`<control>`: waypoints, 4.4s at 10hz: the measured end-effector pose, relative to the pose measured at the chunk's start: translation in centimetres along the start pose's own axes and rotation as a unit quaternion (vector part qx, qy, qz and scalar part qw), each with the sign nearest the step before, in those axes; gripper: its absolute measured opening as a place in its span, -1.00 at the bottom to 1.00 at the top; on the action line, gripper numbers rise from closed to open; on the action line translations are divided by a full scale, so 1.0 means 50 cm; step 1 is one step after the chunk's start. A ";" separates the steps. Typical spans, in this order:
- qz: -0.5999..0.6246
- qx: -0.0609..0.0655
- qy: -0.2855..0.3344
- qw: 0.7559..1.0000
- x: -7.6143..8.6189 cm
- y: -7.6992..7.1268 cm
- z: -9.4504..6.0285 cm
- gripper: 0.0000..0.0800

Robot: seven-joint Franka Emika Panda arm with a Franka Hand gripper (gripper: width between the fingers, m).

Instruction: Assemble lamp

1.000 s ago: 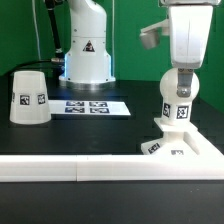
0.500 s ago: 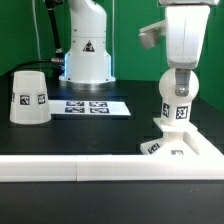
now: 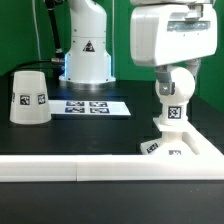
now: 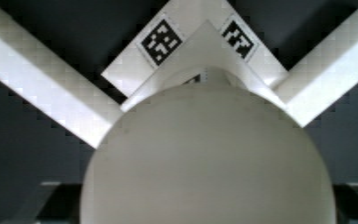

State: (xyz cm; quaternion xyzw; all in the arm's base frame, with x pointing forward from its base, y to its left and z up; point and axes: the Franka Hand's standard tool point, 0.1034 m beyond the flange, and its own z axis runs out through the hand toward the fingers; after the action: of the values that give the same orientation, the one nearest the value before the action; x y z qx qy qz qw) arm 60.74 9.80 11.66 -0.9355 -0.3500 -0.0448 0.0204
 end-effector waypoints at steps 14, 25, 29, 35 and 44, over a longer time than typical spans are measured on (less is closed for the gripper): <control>0.526 -0.007 0.001 0.850 -0.006 0.012 -0.001 0.44; 0.810 0.012 -0.016 0.586 -0.015 0.001 0.007 0.45; 0.828 0.017 -0.020 0.560 -0.015 -0.001 0.008 0.68; 0.749 0.014 -0.023 0.662 -0.028 -0.062 -0.012 0.75; 0.608 0.011 -0.032 0.793 -0.083 -0.103 -0.021 0.75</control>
Offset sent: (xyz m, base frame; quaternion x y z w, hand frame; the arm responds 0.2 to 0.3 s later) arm 0.0000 0.0000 0.0000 0.0000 0.0000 0.1938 0.9810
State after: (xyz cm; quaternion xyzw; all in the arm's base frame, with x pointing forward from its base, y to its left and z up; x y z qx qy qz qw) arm 54.16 10.92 12.35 -0.9561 0.2898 0.0104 0.0421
